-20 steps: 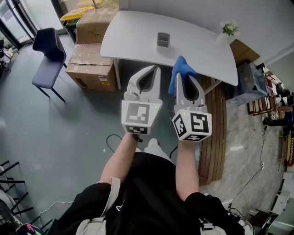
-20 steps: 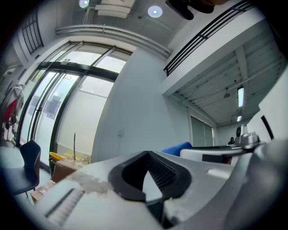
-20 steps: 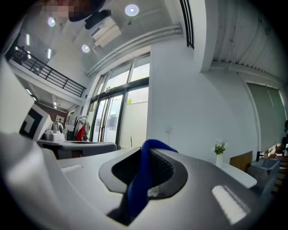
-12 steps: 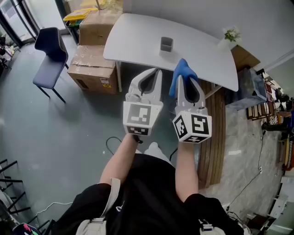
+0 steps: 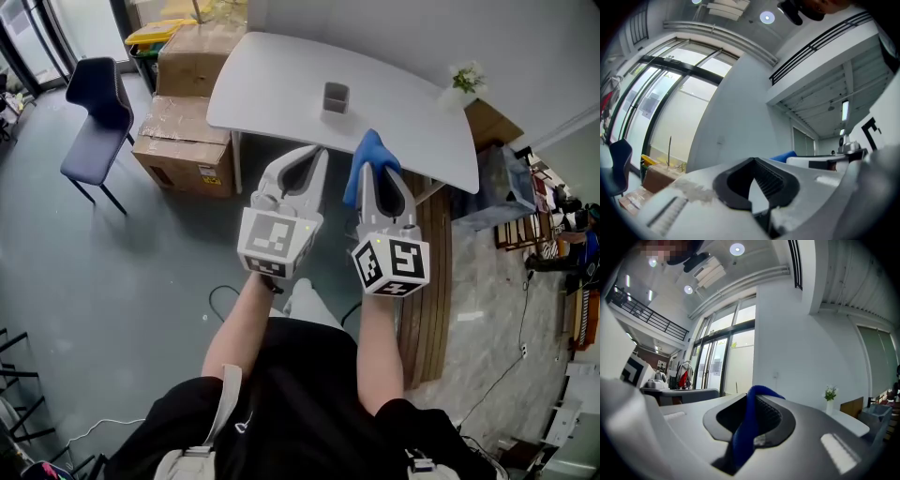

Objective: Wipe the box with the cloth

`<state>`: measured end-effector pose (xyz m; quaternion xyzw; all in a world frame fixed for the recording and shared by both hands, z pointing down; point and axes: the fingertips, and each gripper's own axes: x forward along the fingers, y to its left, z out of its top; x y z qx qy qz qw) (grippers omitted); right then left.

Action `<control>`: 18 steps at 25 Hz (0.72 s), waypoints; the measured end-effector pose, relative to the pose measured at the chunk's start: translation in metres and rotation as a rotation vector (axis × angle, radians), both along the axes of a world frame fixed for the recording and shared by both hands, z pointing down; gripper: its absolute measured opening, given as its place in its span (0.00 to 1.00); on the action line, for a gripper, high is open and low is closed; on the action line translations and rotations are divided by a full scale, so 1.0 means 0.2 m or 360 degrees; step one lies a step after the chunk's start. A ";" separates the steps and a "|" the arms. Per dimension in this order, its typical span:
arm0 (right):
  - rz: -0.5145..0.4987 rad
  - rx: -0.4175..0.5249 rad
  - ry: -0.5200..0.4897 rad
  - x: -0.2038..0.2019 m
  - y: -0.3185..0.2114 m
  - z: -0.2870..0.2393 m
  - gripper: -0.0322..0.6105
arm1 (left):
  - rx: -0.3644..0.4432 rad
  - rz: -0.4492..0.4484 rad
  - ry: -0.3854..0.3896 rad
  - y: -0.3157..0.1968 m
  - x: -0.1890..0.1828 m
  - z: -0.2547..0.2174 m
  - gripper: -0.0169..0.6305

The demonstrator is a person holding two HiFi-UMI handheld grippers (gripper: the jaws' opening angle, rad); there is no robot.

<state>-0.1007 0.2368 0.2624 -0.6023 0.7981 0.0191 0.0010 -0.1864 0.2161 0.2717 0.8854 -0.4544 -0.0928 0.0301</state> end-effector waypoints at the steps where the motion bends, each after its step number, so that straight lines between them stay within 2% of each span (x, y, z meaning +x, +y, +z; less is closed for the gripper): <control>1: -0.0010 0.0000 0.0004 -0.01 -0.01 0.00 0.13 | 0.0001 0.0000 0.0028 -0.02 -0.02 0.00 0.03; 4: -0.0042 0.0014 0.0028 -0.02 -0.04 -0.02 0.13 | -0.0033 -0.0053 0.0065 -0.09 -0.08 0.02 0.03; 12: 0.0000 0.0007 -0.0019 0.16 -0.30 0.00 0.13 | 0.0005 -0.0037 -0.0014 -0.28 0.02 0.02 0.03; 18: 0.0023 -0.0047 -0.0051 0.28 -0.54 0.10 0.13 | -0.0077 -0.0045 -0.0014 -0.53 0.07 0.14 0.03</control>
